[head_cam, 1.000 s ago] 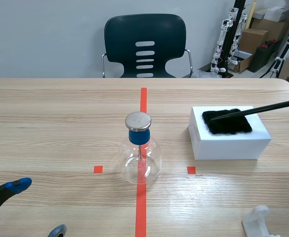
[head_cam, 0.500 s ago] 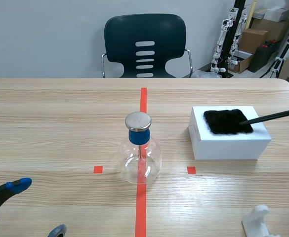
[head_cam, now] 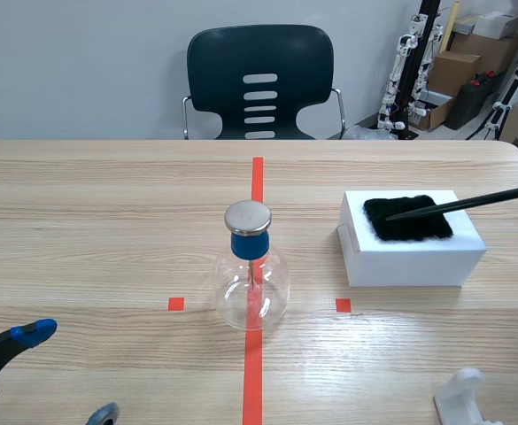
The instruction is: Do the electroscope experiment. rub the rod on the fur
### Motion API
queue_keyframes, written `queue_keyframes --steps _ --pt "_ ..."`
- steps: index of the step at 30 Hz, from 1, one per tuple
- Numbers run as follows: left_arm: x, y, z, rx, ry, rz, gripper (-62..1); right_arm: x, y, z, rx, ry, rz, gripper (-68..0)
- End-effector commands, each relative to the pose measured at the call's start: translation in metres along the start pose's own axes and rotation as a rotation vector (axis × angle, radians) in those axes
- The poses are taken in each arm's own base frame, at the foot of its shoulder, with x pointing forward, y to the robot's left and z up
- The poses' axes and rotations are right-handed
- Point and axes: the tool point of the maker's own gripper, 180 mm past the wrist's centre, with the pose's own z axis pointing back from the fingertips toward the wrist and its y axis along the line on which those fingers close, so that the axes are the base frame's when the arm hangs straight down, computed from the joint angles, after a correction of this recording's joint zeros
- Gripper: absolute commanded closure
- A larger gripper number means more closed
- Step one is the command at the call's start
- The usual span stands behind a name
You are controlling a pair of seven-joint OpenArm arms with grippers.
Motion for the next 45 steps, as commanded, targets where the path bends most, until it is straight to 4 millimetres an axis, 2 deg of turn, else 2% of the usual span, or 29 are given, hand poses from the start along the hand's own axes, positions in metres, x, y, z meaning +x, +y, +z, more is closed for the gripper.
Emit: queue_keyframes --steps 1,5,15,23,27,29,36,45 --pt "0.007 0.004 -0.002 0.0 -0.03 -0.012 -62.3 -0.025 0.001 0.001 0.017 0.034 0.047 -1.3" --pt "0.007 0.004 -0.002 0.0 -0.03 -0.012 -62.3 -0.036 0.006 0.002 0.038 0.044 0.037 -1.3" --pt "0.007 0.004 -0.002 0.0 -0.031 -0.012 -62.3 -0.038 0.005 0.003 0.035 0.045 -0.007 -1.3" --pt "0.007 0.004 -0.002 0.0 -0.03 -0.012 -62.3 -0.065 -0.014 0.004 -0.003 0.066 -0.148 -1.3" --pt "0.007 0.004 -0.002 0.0 -0.03 -0.012 -62.3 -0.07 -0.024 0.012 -0.026 0.059 -0.205 -1.3" --pt "0.007 0.004 -0.002 0.0 -0.03 -0.012 -62.3 -0.069 -0.027 0.017 -0.037 0.045 -0.228 -1.3" --pt "0.007 0.004 -0.002 0.0 -0.031 -0.012 -62.3 -0.068 -0.059 0.049 -0.196 0.039 -0.294 -1.3" --pt "0.007 0.004 -0.002 0.0 -0.031 -0.012 -62.3 -0.04 -0.095 0.106 -0.262 0.044 -0.333 -1.3"
